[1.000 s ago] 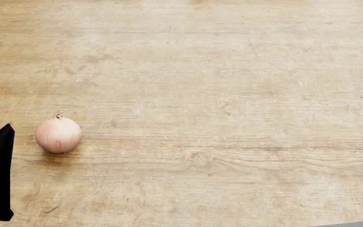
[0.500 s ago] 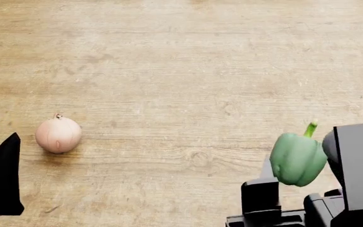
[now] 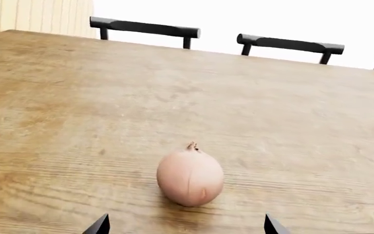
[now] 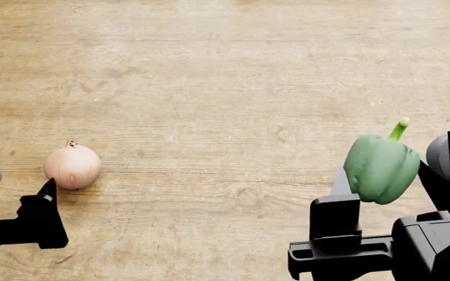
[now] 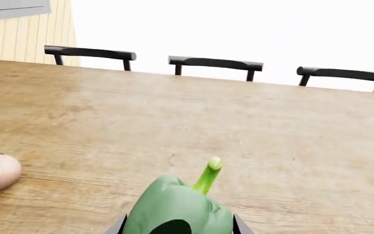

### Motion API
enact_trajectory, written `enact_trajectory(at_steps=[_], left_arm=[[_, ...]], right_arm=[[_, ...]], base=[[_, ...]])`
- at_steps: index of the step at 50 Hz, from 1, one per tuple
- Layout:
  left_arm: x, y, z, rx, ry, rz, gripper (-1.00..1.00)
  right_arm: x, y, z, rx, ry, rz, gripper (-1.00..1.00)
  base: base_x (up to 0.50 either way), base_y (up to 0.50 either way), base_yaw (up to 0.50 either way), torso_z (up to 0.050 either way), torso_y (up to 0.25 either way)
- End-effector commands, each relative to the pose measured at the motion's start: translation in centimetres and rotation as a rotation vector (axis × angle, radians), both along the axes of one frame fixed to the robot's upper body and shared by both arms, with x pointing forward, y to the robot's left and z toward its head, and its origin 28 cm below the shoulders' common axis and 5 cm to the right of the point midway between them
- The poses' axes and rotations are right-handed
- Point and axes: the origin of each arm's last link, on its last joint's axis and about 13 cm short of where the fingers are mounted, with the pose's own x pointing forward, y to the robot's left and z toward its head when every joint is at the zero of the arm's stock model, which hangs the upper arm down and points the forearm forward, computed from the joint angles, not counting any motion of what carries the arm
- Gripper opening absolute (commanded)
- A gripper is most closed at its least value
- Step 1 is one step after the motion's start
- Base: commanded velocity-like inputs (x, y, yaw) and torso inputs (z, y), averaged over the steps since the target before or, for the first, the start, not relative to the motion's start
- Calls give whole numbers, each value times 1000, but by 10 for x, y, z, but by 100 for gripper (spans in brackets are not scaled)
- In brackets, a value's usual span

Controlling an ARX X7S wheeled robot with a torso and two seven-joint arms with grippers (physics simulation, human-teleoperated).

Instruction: Place the avocado, onion, tomato and bell pepper on the cutting board.

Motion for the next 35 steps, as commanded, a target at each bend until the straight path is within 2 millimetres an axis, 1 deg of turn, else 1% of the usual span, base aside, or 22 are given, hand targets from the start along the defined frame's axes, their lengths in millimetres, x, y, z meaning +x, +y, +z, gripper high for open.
enact_trajectory(at_steps=[1, 10, 11, 14, 18, 21, 29, 35], left_arm=[[23, -1, -13, 66, 44, 0, 100], [38, -11, -17, 78, 74, -60, 100], [41, -11, -17, 42, 82, -61, 100], [47, -10, -19, 41, 88, -54, 100], [56, -7, -28, 26, 111, -29, 100], [59, -7, -30, 24, 116, -19, 100], [72, -9, -31, 44, 120, -4, 100], [82, -11, -34, 100, 114, -6, 100]], right_arm=[[-5, 1, 1, 3, -10, 1, -100], [-6, 3, 2, 9, -5, 5, -100], [-6, 3, 2, 10, -5, 5, -100], [-6, 3, 3, 13, -6, 7, -100], [-8, 2, 3, 14, -5, 7, -100], [-8, 2, 3, 13, -4, 5, -100], [-10, 1, 3, 17, -4, 8, -100], [-11, 0, 3, 20, -3, 4, -100]], base=[[0, 0, 0, 0, 0], [0, 0, 0, 0, 0], [0, 0, 0, 0, 0], [0, 0, 0, 0, 0], [0, 0, 0, 0, 0], [0, 0, 0, 0, 0], [0, 0, 0, 0, 0], [0, 0, 0, 0, 0]])
